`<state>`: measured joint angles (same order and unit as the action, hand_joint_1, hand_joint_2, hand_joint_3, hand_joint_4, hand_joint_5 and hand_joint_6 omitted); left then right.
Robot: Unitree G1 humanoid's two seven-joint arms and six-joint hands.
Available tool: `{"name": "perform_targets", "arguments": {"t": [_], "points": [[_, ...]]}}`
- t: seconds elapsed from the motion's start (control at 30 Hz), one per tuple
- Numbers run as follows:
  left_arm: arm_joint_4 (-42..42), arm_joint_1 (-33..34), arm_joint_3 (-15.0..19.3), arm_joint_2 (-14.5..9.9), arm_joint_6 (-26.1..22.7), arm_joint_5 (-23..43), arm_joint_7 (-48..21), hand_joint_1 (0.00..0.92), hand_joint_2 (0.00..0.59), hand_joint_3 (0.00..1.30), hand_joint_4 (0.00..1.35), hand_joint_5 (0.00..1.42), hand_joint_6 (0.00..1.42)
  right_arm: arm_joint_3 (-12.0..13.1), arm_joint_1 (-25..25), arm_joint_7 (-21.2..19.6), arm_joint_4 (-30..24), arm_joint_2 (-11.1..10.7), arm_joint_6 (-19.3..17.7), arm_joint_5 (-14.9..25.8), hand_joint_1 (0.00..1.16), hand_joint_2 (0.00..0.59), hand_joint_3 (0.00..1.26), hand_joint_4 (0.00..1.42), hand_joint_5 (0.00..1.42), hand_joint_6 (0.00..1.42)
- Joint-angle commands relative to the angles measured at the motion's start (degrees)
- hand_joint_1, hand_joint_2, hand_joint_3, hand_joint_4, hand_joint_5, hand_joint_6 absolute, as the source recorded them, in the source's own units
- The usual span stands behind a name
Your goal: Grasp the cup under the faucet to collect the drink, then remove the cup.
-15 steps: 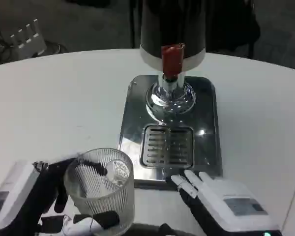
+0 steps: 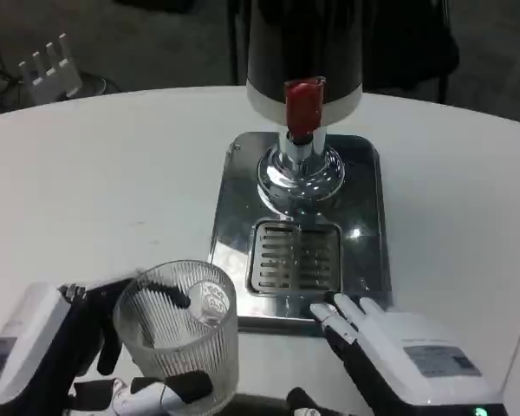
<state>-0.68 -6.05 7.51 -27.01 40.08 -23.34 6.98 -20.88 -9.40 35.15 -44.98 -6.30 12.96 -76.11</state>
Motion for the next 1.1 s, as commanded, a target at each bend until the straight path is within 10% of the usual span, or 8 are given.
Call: {"name": "perform_targets", "arguments": {"t": [0.03, 1.1], "points": [[0.2, 1.4, -0.6, 0.5, 0.5, -0.3, -0.1, 0.517, 0.23, 0.99, 1.04, 1.26, 1.42, 0.3, -1.0, 0.6, -0.9, 1.2, -0.2, -0.5, 0.35, 0.436, 0.1, 0.0, 0.0, 0.0], [31.6, 31.8, -9.9, 0.7, -7.1, -12.1, 11.9, 0.517, 0.23, 0.99, 1.04, 1.26, 1.42, 5.0, -6.5, -0.2, -6.6, 3.0, -2.2, 1.4, 0.32, 0.436, 0.11, 0.0, 0.0, 0.0]]}}
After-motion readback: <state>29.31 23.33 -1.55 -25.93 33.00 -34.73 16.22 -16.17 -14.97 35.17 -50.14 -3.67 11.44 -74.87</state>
